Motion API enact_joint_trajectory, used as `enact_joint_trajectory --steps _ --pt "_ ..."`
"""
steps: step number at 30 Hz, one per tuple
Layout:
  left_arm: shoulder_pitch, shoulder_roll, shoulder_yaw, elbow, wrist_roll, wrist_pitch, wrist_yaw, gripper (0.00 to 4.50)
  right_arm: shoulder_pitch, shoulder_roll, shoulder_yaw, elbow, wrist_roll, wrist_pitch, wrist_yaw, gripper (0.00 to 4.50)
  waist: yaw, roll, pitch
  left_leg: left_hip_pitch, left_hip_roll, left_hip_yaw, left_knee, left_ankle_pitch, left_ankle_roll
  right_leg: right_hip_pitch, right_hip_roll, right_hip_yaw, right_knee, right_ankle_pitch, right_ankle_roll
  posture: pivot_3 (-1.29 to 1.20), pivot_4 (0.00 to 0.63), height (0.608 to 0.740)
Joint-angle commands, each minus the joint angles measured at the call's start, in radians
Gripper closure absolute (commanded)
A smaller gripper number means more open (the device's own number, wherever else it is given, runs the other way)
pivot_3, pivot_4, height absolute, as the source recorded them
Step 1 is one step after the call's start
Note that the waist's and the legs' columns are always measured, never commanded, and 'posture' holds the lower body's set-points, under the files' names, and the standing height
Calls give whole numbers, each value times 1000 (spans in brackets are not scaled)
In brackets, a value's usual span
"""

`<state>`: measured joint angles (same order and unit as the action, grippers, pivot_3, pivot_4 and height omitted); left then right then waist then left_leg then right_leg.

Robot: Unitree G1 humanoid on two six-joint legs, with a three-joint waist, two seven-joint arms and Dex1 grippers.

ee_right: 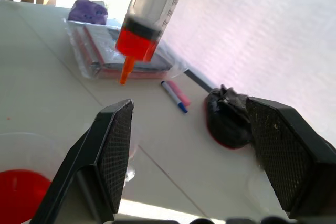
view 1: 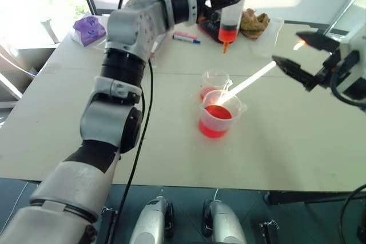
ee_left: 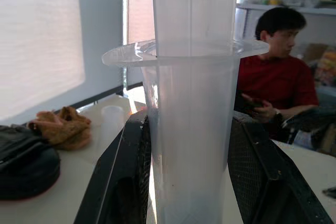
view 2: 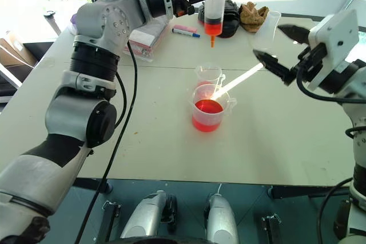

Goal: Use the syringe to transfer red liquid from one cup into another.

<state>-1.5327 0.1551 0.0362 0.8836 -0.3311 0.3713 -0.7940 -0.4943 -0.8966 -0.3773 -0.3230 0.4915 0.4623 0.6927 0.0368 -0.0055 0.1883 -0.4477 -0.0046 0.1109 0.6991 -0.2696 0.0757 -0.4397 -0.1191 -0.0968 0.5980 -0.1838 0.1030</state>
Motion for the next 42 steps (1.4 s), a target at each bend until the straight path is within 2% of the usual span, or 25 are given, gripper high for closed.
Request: enact_joint_trajectory --steps 1,4,7,11,19,24,38,40,42 --pt "-34 -33 4 145 54 -180 -14 2952 -83 22 43 56 -70 -99 -32 1002 0 0 0 0 0 0 0 0 0 0 0 0 0 0 0 0 150 740" --pt "5 -61 9 253 86 -290 -36 2952 -197 72 110 161 -128 -192 -49 1002 -2 0 0 -1 0 1 0 3 -5 -1 0 0 0 0 0 0 150 740" --pt "11 -73 24 300 96 -319 -46 2952 -273 105 162 257 -185 -259 -52 1002 -4 0 0 -2 0 2 0 3 -5 -2 0 0 0 1 1 0 150 740" --pt "18 -87 24 310 111 -335 -71 2952 -434 167 267 515 -302 -430 -42 1002 -16 0 0 -3 0 3 0 3 -5 -3 0 0 0 2 3 0 150 740" --pt "38 -99 20 294 132 -350 -124 2952 -615 241 323 827 -358 -628 19 1002 -33 0 0 -3 0 3 -1 3 -5 -2 0 0 0 2 5 0 150 740" --pt "55 -103 11 297 157 -364 -125 2952 -658 260 320 885 -357 -668 52 1002 -35 0 0 -3 0 3 -1 3 -5 -2 0 0 0 2 6 0 150 740" --pt "67 -98 -3 302 211 -401 -159 2952 -659 286 339 879 -342 -647 160 1002 -38 0 0 -3 0 3 -1 3 -5 -2 0 0 0 2 6 0 150 740" --pt "69 -98 -4 302 218 -405 -161 2952 -665 294 341 900 -350 -659 166 1505 -42 0 0 -3 0 3 -1 3 -5 -2 0 0 0 2 6 0 150 740" --pt "69 -97 -1 303 223 -408 -160 2952 -670 300 341 914 -352 -667 173 2252 -46 0 0 -3 0 3 -1 3 -5 -2 0 0 0 2 6 0 150 740"
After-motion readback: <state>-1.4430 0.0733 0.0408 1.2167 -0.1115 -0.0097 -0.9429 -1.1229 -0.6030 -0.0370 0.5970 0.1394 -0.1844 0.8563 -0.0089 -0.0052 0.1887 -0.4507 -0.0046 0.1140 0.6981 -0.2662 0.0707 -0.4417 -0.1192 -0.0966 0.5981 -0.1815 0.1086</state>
